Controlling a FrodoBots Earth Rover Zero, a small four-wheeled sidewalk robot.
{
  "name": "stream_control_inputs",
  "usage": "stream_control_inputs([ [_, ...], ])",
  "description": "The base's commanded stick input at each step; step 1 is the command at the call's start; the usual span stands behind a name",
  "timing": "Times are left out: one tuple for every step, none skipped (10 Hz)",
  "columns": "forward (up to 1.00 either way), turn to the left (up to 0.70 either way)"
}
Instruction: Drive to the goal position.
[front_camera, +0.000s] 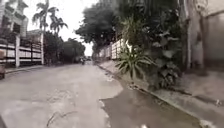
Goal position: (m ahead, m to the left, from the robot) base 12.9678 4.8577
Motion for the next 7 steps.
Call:
stream_control_inputs([
  [0.85,0.08],
  [0.85,0.13],
  [0.85,0.19],
  [0.85,0.2],
  [0.85,0.19],
  [0.85,0.15],
  [0.85,0.09],
])
